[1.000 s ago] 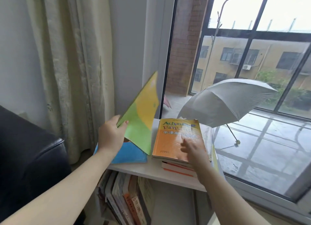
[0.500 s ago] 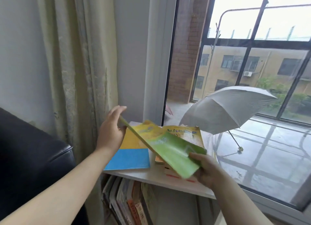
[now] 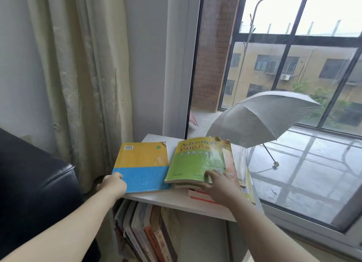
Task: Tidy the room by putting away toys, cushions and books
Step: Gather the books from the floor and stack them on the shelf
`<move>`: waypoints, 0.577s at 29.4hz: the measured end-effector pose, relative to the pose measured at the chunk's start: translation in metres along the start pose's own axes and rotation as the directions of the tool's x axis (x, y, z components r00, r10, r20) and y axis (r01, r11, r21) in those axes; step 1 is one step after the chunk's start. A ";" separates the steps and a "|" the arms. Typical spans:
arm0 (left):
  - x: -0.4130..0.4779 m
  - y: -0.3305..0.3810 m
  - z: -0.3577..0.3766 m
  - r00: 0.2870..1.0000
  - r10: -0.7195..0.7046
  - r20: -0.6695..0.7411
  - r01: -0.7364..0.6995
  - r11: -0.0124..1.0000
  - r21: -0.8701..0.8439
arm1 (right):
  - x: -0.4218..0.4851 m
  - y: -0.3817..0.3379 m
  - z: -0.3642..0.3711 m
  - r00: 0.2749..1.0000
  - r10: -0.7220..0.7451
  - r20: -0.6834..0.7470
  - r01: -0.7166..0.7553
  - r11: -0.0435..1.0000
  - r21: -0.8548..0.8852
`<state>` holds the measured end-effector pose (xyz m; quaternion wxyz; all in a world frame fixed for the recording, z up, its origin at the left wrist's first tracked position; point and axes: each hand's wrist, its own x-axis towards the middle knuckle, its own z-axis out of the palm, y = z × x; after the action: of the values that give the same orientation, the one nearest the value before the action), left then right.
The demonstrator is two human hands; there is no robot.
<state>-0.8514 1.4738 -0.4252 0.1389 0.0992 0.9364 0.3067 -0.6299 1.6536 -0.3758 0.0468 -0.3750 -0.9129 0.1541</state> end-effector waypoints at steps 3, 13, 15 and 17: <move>0.004 0.002 0.001 0.994 -0.100 -0.052 0.094 0.990 -0.107 | -0.004 0.001 0.014 1.000 0.020 -0.007 -0.020 0.998 -0.051; -0.005 0.032 0.010 0.966 -0.031 0.256 0.194 0.743 -0.641 | 0.000 0.002 0.023 0.999 0.010 -0.039 -0.012 0.998 -0.064; -0.012 0.037 0.004 0.991 0.090 0.098 0.004 0.714 -0.700 | 0.000 0.004 0.023 0.999 0.009 -0.035 -0.012 0.996 -0.084; -0.025 0.049 -0.012 0.970 0.242 -0.006 -0.166 0.644 -0.747 | -0.001 0.004 0.023 1.000 0.011 -0.019 -0.013 0.990 -0.140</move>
<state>-0.8268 1.4992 -0.3818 0.1756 0.1533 0.7056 0.6692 -0.6313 1.6502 -0.3988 0.0277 -0.3843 -0.9187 0.0863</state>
